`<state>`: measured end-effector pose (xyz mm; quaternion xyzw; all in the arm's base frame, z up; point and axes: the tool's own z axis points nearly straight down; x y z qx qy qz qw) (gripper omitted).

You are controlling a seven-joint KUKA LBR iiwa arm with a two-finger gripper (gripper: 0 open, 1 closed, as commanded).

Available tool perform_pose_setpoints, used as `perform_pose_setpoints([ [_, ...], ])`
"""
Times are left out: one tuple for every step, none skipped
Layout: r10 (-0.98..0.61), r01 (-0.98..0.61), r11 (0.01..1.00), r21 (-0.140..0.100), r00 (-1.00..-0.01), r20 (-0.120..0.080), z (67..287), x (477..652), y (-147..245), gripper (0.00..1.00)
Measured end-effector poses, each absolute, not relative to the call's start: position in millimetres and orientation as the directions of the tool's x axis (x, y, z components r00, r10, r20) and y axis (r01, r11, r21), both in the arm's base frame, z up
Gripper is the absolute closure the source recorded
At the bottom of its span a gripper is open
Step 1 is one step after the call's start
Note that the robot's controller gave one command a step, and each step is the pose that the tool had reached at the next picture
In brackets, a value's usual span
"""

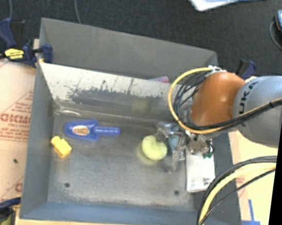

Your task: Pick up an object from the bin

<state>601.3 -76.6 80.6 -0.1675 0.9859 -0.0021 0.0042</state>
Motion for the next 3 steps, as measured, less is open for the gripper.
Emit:
perform_pose_setpoints([
  [-0.110,-0.110,0.994,-0.008,-0.994,-0.026,75,614.6,-54,1.00],
  [-0.111,-0.111,0.994,-0.009,-0.993,-0.026,75,614.7,-54,1.00],
  [-0.116,-0.116,0.993,-0.012,-0.993,-0.035,117,614.5,-72,1.00],
])
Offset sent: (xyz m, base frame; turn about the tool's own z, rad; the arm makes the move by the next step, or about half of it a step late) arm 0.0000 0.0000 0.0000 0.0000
